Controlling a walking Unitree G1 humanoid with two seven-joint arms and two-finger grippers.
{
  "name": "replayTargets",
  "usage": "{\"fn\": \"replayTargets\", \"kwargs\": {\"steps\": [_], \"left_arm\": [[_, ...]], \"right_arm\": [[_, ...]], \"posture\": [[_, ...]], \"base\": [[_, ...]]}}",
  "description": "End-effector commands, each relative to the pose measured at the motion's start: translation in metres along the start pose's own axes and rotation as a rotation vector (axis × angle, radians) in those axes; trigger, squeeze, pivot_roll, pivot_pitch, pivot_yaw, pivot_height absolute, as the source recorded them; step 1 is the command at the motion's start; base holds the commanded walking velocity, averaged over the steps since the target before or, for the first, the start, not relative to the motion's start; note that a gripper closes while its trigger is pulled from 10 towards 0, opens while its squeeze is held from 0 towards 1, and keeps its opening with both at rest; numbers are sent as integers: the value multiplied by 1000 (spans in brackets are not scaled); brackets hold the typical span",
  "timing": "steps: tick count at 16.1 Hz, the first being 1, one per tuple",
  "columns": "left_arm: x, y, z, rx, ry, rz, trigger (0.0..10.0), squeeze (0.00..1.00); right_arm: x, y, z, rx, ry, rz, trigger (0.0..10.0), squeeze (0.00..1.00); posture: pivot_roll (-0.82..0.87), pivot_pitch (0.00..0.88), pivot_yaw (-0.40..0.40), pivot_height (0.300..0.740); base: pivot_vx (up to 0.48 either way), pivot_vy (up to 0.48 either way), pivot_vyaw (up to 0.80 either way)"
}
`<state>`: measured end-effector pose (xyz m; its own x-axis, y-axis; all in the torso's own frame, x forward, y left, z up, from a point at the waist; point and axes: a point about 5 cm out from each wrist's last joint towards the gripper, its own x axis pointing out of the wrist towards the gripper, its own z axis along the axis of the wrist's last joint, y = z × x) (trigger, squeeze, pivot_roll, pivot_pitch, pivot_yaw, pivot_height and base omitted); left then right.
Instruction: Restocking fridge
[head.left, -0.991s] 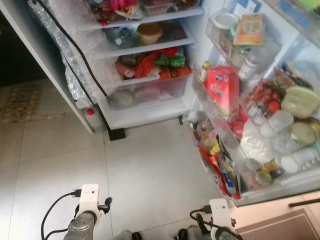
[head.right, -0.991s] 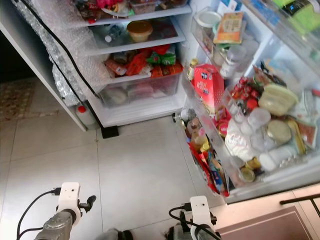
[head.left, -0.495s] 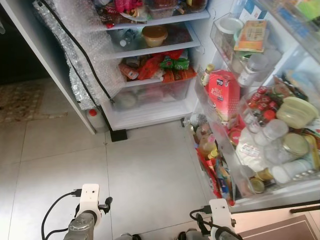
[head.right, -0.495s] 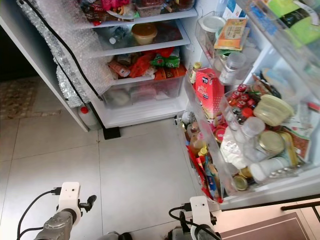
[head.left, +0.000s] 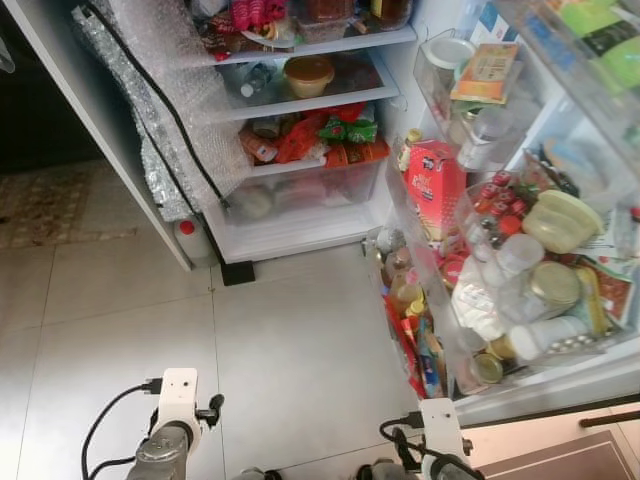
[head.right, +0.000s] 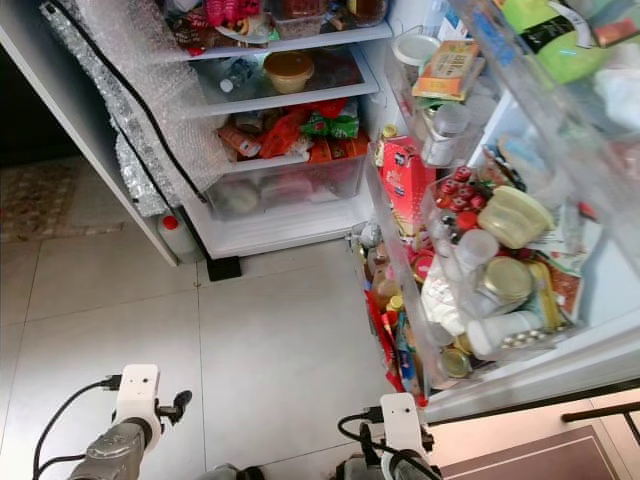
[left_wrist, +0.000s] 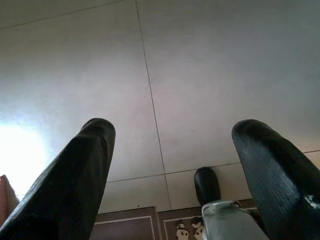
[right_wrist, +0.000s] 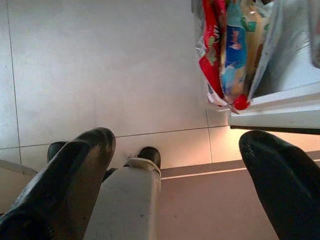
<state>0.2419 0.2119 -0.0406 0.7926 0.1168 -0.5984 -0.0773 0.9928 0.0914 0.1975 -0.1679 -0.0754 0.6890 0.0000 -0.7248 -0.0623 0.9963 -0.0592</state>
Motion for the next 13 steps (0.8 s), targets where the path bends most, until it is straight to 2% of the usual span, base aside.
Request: {"fn": "replayTargets", "kwargs": {"steps": [1,5,8,13], "left_arm": [[-4,6,-12,7,46,19,10000,0],[-2,13,-7,8,38,39,10000,0],[-4,16,-12,-2,44,53,10000,0],[-6,17,-17,-15,55,63,10000,0]], "right_arm": [[-3,2,-11,19,41,-5,10000,0],[0,2,-4,29,37,-20,10000,0],[1,1,-3,26,58,-37,10000,0],[1,-1,-3,24,72,-47,10000,0]], "posture": [[-102,172,35,740],[-109,133,44,740],[-110,111,37,740],[-110,122,26,740]], "base": [[0,0,0],[0,0,0],[0,0,0],[0,0,0]]}}
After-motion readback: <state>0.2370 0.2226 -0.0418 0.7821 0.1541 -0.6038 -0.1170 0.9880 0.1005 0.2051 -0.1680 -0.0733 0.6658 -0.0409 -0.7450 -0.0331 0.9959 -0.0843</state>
